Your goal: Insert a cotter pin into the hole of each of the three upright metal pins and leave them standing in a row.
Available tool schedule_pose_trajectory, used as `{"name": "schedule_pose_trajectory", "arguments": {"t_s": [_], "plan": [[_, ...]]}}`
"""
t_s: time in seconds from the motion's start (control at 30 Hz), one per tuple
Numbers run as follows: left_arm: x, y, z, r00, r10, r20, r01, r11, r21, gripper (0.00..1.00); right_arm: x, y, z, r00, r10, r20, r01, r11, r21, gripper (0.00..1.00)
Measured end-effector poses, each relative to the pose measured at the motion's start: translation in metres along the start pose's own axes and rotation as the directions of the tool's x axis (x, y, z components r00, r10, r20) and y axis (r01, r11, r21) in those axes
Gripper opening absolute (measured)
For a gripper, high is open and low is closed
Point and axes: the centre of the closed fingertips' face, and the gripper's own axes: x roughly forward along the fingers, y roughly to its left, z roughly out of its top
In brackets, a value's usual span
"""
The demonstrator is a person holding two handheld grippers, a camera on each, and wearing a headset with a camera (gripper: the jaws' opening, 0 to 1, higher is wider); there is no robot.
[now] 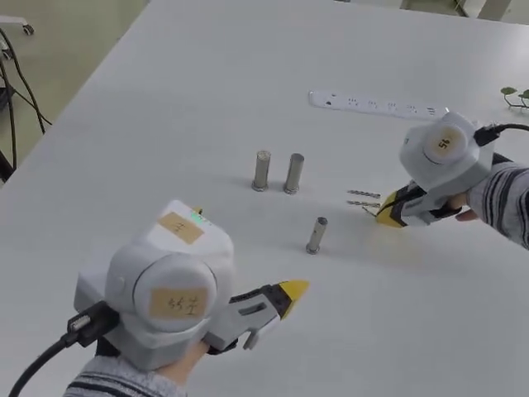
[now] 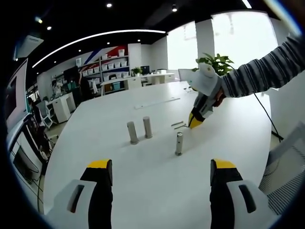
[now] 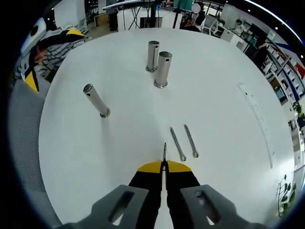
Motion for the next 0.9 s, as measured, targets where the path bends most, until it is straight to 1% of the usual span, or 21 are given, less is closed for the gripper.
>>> {"name": "schedule_pose_trajectory", "arguments": {"t_s": [0.1,0.17,0.2,0.23,0.27,0.3,0.33,0.37,0.43,0.47,0.5,0.6,0.63,0.7,0.73,0.77,0.83,0.87,0.9], "plan": [[0.0,-0.002,0.0,0.9999,-0.01,0.002,0.01,1.0,0.0,0.81,-0.004,0.001,0.004,0.9993,-0.024,0.027,0.025,0.999,-0.026,0.0],[0.001,-0.003,0.001,0.9998,-0.018,0.009,0.018,1.0,0.009,0.8,-0.008,0.003,0.007,0.9986,-0.031,0.043,0.033,0.998,-0.045,0.0],[0.001,-0.003,0.001,0.9998,-0.017,0.007,0.017,1.0,0.013,0.78,-0.011,0.004,0.013,0.9963,-0.042,0.075,0.048,0.996,-0.07,0.0],[0.001,-0.003,0.0,0.9998,-0.019,0.006,0.019,1.0,0.017,0.77,-0.013,0.006,0.014,0.9957,-0.045,0.081,0.051,0.996,-0.068,0.0],[0.001,-0.003,0.0,0.9998,-0.021,0.006,0.021,1.0,0.015,0.75,-0.016,0.007,0.017,0.994,-0.059,0.091,0.067,0.995,-0.079,0.0],[0.001,-0.003,0.0,0.9996,-0.028,0.004,0.028,1.0,0.007,0.74,-0.019,0.007,0.021,0.992,-0.071,0.105,0.082,0.991,-0.102,0.0],[0.001,-0.004,0.0,0.9994,-0.035,0.003,0.034,0.999,0.004,0.73,-0.022,0.01,0.025,0.9901,-0.074,0.119,0.089,0.989,-0.12,0.0],[0.001,-0.004,0.0,0.9991,-0.041,0.0,0.041,0.999,-0.002,0.7,-0.024,0.012,0.027,0.9891,-0.077,0.125,0.093,0.988,-0.126,0.0],[0.001,-0.007,0.003,0.9976,-0.068,0.011,0.069,0.997,-0.034,0.68,-0.03,0.014,0.035,0.984,-0.101,0.147,0.127,0.975,-0.182,0.0],[0.002,-0.009,0.007,0.9956,-0.09,0.028,0.091,0.994,-0.065,0.68,-0.033,0.017,0.037,0.9818,-0.111,0.154,0.14,0.971,-0.194,0.0],[0.002,-0.011,0.009,0.9939,-0.105,0.034,0.107,0.991,-0.079,0.66,-0.035,0.019,0.039,0.9798,-0.116,0.163,0.148,0.969,-0.199,0.0],[0.004,-0.01,0.015,0.9914,-0.123,0.044,0.127,0.989,-0.08,0.63,-0.042,0.027,0.046,0.974,-0.12,0.192,0.162,0.962,-0.218,0.0],[0.006,-0.011,0.019,0.9895,-0.135,0.051,0.139,0.987,-0.077,0.62,-0.045,0.029,0.05,0.9708,-0.124,0.205,0.172,0.956,-0.237,0.0],[0.007,-0.013,0.024,0.9851,-0.16,0.063,0.165,0.982,-0.09,0.6,-0.049,0.034,0.052,0.9687,-0.128,0.213,0.181,0.95,-0.253,0.0],[0.008,-0.019,0.027,0.9756,-0.207,0.074,0.215,0.969,-0.121,0.59,-0.052,0.038,0.055,0.9657,-0.127,0.226,0.186,0.946,-0.265,0.0],[0.009,-0.019,0.031,0.9728,-0.215,0.087,0.226,0.961,-0.156,0.58,-0.054,0.041,0.058,0.9622,-0.127,0.241,0.195,0.939,-0.284,0.0],[0.009,-0.021,0.036,0.9638,-0.245,0.104,0.26,0.952,-0.163,0.53,-0.056,0.045,0.06,0.9604,-0.129,0.247,0.203,0.931,-0.305,0.0],[0.01,-0.02,0.039,0.9623,-0.25,0.106,0.265,0.95,-0.163,0.5,-0.059,0.049,0.062,0.958,-0.13,0.256,0.212,0.922,-0.325,0.0],[0.01,-0.021,0.041,0.9588,-0.261,0.111,0.277,0.947,-0.161,0.48,-0.06,0.051,0.063,0.9565,-0.13,0.261,0.216,0.916,-0.338,0.0]]}}
